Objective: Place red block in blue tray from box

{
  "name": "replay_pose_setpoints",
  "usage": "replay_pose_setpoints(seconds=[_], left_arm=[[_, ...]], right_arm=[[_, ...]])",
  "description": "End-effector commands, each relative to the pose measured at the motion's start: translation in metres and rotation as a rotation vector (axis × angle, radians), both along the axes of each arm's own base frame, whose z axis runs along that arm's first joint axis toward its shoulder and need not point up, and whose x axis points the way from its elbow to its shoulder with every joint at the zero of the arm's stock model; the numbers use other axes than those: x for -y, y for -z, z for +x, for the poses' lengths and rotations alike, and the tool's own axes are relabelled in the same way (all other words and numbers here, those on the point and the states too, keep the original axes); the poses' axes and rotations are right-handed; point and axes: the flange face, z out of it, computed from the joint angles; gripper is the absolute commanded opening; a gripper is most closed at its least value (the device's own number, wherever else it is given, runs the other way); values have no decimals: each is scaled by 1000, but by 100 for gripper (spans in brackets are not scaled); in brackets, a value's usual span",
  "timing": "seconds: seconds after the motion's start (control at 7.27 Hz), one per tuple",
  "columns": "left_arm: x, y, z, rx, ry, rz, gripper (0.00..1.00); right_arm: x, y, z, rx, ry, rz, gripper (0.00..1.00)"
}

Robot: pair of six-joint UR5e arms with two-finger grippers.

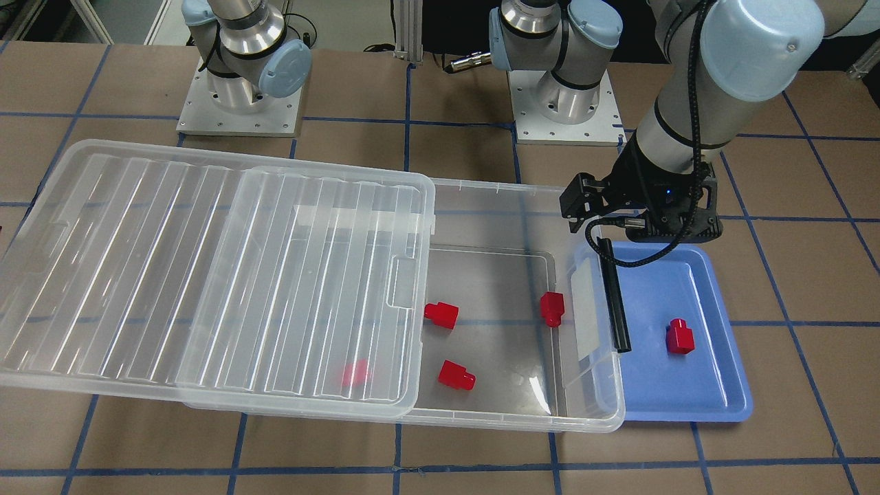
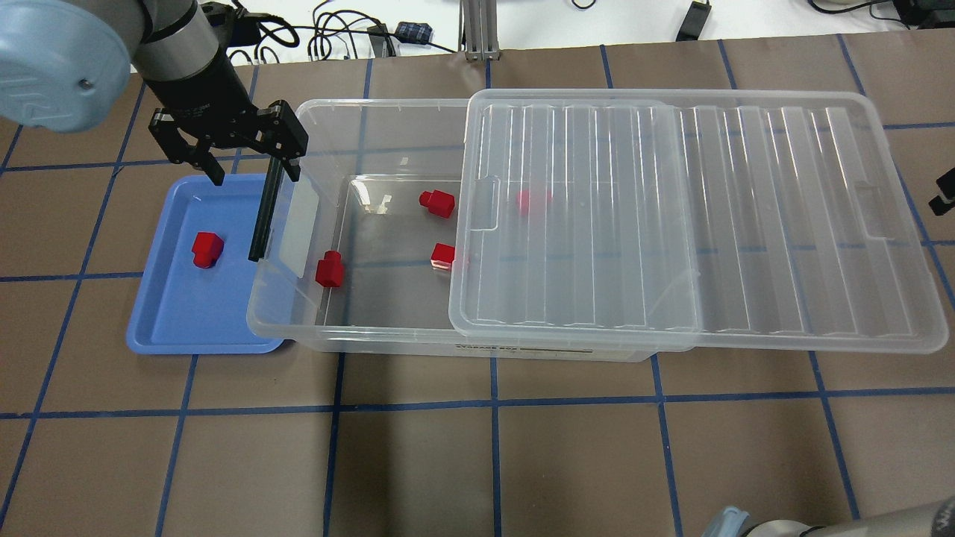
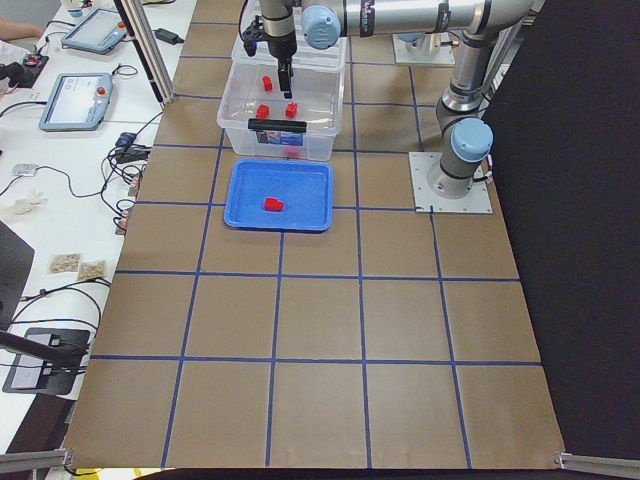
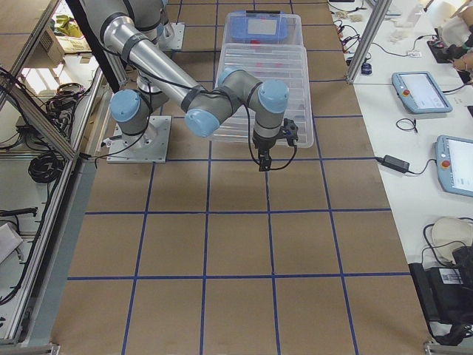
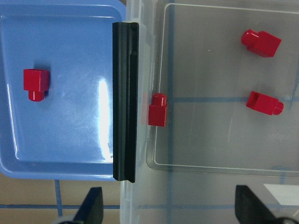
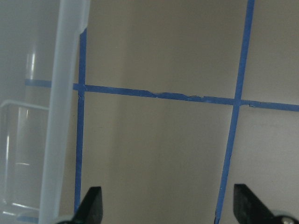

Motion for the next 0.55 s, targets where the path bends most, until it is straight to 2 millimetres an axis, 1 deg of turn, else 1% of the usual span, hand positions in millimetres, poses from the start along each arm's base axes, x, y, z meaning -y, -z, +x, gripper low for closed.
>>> replay_pose_setpoints(seconds=[0.0, 0.14, 0.28, 0.41], left_arm=[[0, 1, 0, 1, 1, 2, 100], [-2, -3, 0, 0, 1, -6, 100], [-1, -2, 0, 0, 2, -5, 100], [-2, -4, 0, 0, 2, -8, 100]], right_arm=[[6, 15, 3, 32, 27, 7, 100], [10, 13, 11, 30, 29, 4, 100], [19, 12, 31, 30, -3, 2, 100], [24, 11, 47, 30, -5, 2, 100]])
